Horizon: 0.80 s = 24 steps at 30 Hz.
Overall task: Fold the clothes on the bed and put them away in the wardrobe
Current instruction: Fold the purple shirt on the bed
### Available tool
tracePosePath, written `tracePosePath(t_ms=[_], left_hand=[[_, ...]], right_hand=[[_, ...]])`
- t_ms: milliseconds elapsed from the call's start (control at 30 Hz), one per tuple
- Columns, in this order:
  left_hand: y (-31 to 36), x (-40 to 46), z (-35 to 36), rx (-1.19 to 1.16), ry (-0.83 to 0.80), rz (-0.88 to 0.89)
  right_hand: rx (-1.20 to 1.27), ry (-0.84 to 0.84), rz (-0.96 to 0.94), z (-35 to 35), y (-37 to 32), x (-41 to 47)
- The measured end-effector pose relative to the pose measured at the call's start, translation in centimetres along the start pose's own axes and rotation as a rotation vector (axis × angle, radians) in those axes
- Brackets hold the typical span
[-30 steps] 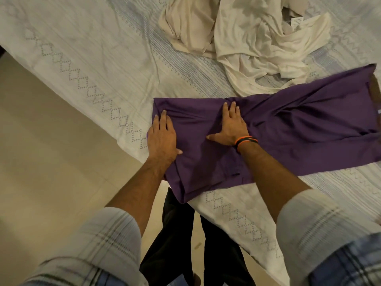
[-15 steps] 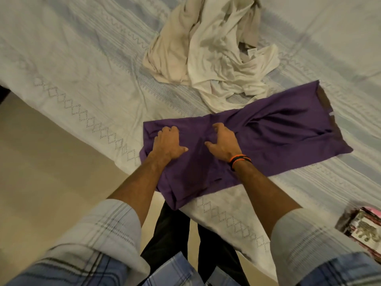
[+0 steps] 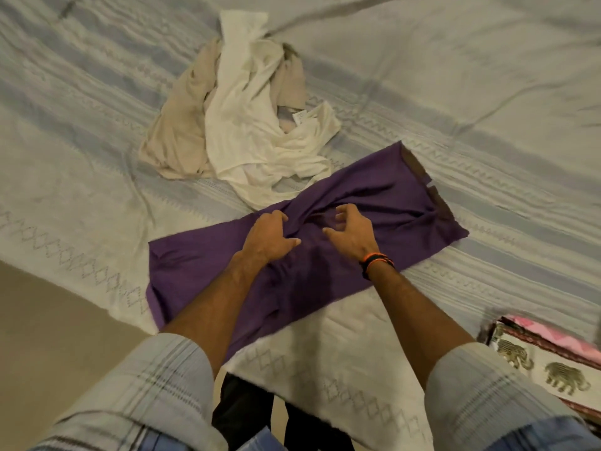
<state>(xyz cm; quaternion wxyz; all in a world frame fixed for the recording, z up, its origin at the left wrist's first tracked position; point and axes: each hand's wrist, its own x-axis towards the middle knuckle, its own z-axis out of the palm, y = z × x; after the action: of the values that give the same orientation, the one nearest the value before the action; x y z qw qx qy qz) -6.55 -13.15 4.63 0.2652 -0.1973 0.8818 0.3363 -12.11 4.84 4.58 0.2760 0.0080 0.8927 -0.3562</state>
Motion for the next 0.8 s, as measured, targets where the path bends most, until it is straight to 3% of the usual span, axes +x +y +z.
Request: tracePosePath(t_ms=[367, 567, 633, 733, 800], left_hand=[[8.2, 9.1, 4.1, 0.064, -0.012, 0.128], [9.6, 13.5, 5.9, 0.163, 0.003, 0.176], [9.7, 14.5, 6.6, 0.176, 0.01, 0.2], [9.5, 14.7, 7.4, 0.158, 0.037, 0.248], [9.5, 14.5, 8.0, 0.127, 0.072, 0.306]], right_hand=[[0.197, 0.197, 0.313, -6.9, 6.6, 10.3], [0.643, 0.303, 0.579, -7.0, 8.7, 17.3], [0.804, 0.25, 0.601, -6.9, 9.0, 19.1], [0.832, 0.173, 0.526, -6.8, 9.2, 21.0], [0.753, 0.335, 0.467, -7.3, 9.7, 21.5]])
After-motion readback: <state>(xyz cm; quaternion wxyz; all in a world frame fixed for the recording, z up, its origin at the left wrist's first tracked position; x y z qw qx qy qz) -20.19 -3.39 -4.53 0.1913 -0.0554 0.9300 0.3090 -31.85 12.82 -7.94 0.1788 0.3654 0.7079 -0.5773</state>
